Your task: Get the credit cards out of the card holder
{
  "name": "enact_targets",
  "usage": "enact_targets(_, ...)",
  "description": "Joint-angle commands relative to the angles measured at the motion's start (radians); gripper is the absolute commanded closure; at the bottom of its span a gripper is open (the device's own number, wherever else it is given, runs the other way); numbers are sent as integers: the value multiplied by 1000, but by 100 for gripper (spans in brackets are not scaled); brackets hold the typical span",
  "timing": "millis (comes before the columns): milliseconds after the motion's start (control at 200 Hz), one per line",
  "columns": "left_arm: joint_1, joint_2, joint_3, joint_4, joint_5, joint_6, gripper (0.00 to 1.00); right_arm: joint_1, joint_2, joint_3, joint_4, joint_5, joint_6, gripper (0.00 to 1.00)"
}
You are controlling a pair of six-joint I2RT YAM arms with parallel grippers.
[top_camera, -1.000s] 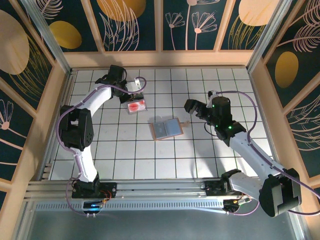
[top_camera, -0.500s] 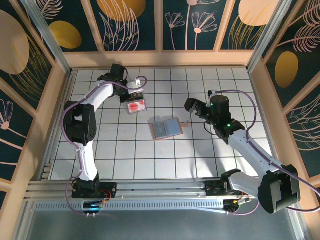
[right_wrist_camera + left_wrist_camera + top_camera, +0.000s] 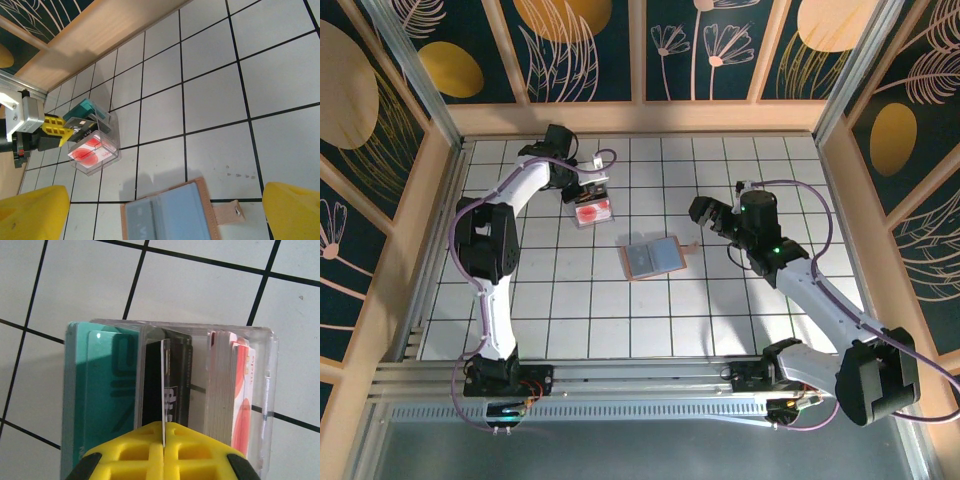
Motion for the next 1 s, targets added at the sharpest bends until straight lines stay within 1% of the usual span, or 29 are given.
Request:
enact_targets(0,8,28,40,-38,-14,-10,89,2,7,33,10,-4,9,1)
enact_targets(30,8,28,44,-42,-11,-11,89,1,6,35,10,-4,9,1)
enact_targets(65,8,30,48,-42,-11,-18,85,1,7,34,12,-7,8,1)
enact_targets(175,8,31,64,-50,-12,-30,84,2,6,33,16,-13,6,1)
enact_targets(200,7,33,68,-55,-11,-32,76,2,6,32,16,-13,6,1)
enact_targets(255,8,33,78,-67,-8,-35,71,1,3,30,18,-16,5,1)
enact_targets(480,8,1,90,-95,12,-54,73,11,5,27,20,-23,-9,1)
enact_targets(571,7,-33,85,-95,28,-77,73,31,17,38,3,-7,-27,7)
enact_targets(631,7,-62,76,-91,38,-98,73,56,32,57,-26,28,-45,12)
enact_targets(781,7,-169,3,-35,53,-171,70,157,113,146,-147,147,-95,21)
enact_targets(866,7,-244,-62,18,57,-230,67,233,177,198,-215,208,-118,25)
enact_targets(896,6,-274,-90,41,57,-253,64,253,199,214,-232,220,-122,27)
enact_targets(921,6,-298,-114,63,56,-275,59,269,217,225,-246,224,-127,29)
enact_targets(951,7,-325,-141,88,57,-299,57,287,235,235,-258,226,-130,31)
enact_targets(971,6,-344,-160,105,57,-316,52,298,248,241,-265,226,-133,33)
enact_targets(996,7,-368,-185,128,57,-340,50,310,263,247,-270,225,-135,35)
